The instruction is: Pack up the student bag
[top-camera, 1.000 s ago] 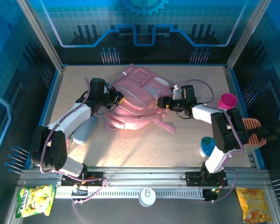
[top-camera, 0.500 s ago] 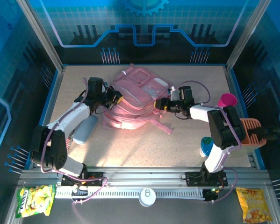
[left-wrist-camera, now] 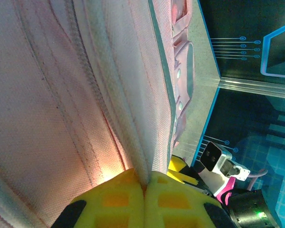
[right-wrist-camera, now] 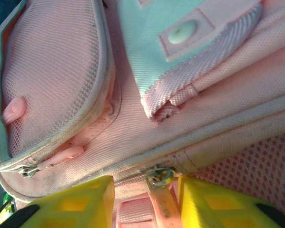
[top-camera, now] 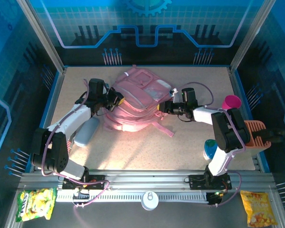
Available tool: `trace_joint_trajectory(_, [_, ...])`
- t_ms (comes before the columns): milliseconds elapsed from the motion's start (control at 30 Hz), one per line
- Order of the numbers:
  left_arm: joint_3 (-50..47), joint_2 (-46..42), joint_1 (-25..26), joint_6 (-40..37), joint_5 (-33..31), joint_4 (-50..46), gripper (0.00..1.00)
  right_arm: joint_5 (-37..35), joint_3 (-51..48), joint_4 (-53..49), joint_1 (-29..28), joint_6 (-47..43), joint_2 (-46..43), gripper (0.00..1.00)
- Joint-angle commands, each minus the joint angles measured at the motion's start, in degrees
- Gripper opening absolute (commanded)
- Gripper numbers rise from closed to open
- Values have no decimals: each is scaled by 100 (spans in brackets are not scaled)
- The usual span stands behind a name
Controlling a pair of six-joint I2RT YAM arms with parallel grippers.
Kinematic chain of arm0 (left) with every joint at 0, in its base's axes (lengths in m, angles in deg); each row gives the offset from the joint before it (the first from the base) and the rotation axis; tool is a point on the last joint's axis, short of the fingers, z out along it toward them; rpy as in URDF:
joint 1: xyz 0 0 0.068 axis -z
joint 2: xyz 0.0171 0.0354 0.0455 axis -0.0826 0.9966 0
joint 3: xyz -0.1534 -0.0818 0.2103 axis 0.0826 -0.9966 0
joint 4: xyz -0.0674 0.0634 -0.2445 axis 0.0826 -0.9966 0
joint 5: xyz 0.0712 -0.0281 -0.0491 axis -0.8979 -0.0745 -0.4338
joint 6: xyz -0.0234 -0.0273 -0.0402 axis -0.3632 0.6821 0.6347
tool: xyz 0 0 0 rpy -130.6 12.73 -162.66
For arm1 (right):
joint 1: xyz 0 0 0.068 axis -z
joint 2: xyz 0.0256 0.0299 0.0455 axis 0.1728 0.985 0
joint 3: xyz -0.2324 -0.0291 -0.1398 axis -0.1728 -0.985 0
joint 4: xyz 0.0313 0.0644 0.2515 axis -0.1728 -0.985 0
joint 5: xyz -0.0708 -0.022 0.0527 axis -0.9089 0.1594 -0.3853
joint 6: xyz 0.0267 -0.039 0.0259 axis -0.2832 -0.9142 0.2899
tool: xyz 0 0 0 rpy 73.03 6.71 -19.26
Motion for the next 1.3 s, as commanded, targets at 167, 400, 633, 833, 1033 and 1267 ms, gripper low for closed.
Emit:
trace_joint_trajectory(167, [255,-96,-66,-98,260,376,0,-359,202,-748,-221,-456,-211,34])
trace_joint_trajectory(400, [236,-95,-66,-91,270,385,0,-1039,325,-1282,-397,-604,-274,17])
trace_joint_trajectory(633, [217,-83,-74,-96,270,378,0,-2160,453,-1976,-459,-887,-694,6])
trace_joint_trajectory(833, [141,-16,-74,36,274,549,0,-2514,864,-2793,-678,-1352,-732,5])
trace_joint_trajectory(1033, [-70,224,11,745,225,1315,0,-2869,1022,-3290,-1516,-1343,-940,6])
trace_joint_trajectory(1267, [-65,610,356,1184,-177,1780,0,-3117,1001,-3049,-2505,-763,-1055,7])
